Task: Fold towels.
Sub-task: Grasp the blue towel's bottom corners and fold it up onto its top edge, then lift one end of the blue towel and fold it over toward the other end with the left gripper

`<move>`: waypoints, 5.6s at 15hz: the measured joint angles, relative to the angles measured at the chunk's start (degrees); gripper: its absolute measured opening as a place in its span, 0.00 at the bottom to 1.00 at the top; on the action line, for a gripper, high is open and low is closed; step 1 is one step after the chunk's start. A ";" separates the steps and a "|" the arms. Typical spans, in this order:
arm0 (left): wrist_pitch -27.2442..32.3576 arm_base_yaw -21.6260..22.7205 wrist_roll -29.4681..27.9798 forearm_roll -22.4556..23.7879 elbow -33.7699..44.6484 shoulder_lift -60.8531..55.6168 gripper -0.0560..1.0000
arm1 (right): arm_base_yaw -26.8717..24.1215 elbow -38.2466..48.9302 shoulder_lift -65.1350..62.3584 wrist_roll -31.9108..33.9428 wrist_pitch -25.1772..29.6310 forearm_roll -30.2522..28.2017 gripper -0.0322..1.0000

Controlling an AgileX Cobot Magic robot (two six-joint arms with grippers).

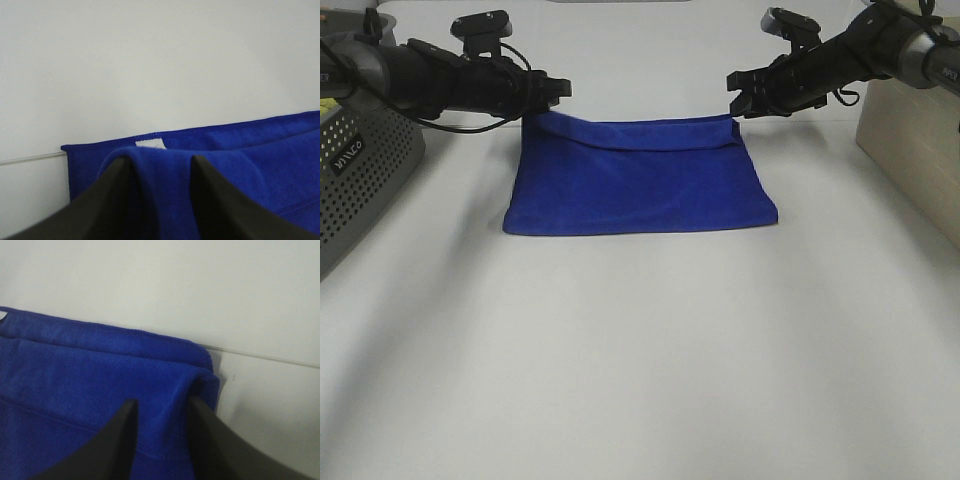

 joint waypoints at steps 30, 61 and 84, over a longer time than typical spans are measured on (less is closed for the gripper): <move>51.45 1.89 -54.03 32.83 -0.63 -1.66 0.76 | 0.17 18.16 -8.77 14.78 28.65 -7.51 0.66; 47.90 1.66 -60.22 36.04 15.93 -20.00 0.07 | 0.06 37.07 -27.10 13.52 24.47 -10.03 0.05; 40.68 2.23 -58.44 43.89 4.93 -7.68 0.87 | 0.00 21.31 -15.76 13.98 28.07 -9.22 0.80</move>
